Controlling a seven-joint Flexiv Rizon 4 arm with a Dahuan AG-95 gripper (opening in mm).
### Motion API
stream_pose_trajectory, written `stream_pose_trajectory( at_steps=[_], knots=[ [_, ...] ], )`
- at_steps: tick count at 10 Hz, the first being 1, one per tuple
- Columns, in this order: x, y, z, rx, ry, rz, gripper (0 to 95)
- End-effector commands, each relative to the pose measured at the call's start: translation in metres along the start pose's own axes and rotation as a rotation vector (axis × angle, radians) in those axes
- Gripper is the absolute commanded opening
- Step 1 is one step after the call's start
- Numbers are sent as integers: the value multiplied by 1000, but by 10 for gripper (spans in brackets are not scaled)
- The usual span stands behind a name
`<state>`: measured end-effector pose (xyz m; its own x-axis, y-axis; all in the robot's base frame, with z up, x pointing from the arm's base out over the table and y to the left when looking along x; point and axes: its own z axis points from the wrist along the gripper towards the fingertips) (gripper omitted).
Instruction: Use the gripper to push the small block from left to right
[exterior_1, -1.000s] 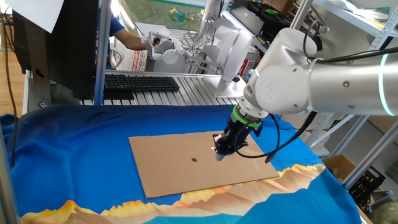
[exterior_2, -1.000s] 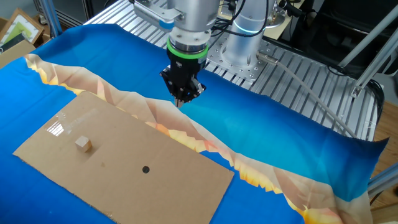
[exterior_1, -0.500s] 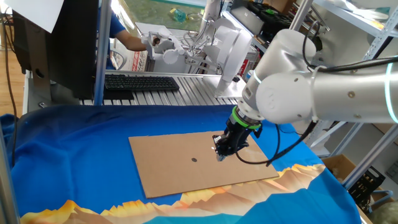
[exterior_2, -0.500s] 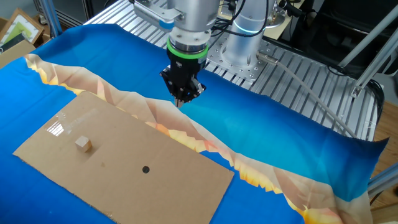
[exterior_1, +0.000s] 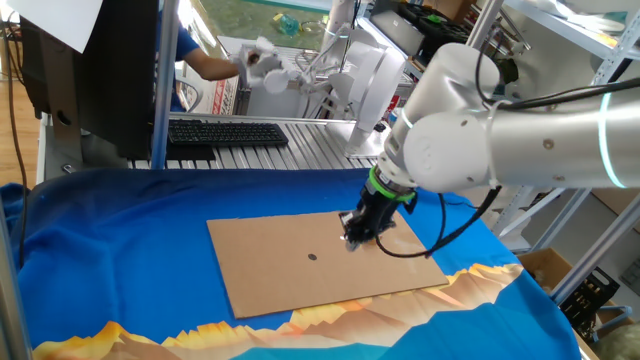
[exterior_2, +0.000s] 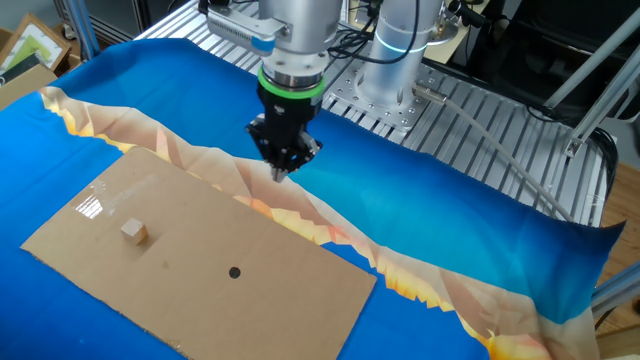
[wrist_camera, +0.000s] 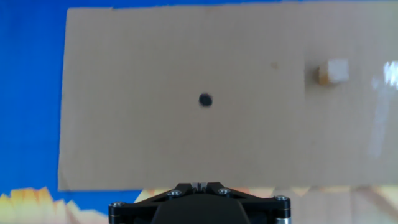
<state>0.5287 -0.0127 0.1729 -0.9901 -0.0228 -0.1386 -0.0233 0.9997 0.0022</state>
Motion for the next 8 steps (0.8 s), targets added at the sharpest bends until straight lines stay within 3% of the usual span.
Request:
stream_pose_trajectory(
  at_steps=[1,2,3,5,6,7,8],
  knots=[
    [-102,-58,-24,-29,47,-23,0],
    [-127,-71,-19,-31,41,-22,0],
    [-166,-91,-18,-29,43,-21,0],
    [-223,-123,-20,-22,49,-36,0],
    [-255,-163,-24,-26,69,-72,0],
    [-250,-182,-25,-33,73,-90,0],
    [-247,-189,-18,-45,59,-76,0]
  ],
)
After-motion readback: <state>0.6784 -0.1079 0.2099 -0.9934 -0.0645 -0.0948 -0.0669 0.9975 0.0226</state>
